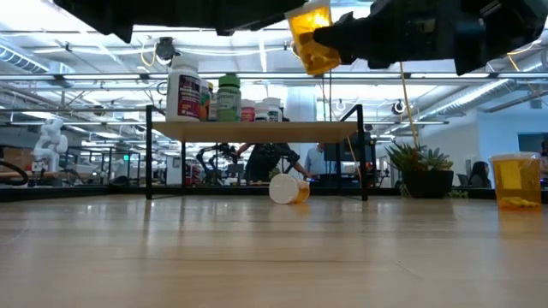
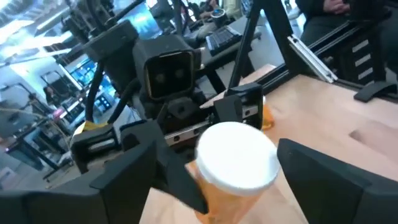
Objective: Pick and place medicine bottles onto shelf by color
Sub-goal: Adjust the orange pill bottle on the shelf
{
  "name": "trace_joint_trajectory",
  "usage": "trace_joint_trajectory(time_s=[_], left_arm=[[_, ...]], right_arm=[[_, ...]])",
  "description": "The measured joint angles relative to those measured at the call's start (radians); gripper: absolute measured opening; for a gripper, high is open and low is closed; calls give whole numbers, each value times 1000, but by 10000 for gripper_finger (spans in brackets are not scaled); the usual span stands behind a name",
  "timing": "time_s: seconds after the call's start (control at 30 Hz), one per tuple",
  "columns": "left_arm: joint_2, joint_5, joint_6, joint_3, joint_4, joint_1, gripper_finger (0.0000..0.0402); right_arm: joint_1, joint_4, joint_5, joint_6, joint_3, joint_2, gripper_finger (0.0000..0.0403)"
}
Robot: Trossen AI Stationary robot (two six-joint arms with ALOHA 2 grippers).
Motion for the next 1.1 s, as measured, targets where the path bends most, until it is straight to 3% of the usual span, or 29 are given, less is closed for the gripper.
trace_joint_trajectory(time_s=[0.4, 0.67, 0.9, 1.1], left_arm=[[1, -16, 15, 5, -36, 2, 269], [3, -5, -3, 3, -14, 2, 262], [3, -9, -72, 3, 11, 6, 262], [3, -50, -131, 3, 19, 14, 248]], right_arm=[[2, 54, 0, 15, 1, -1, 185], [1, 60, 6, 28, 2, 11, 185], [1, 87, 103, 19, 3, 23, 185], [1, 84, 117, 30, 3, 23, 186]])
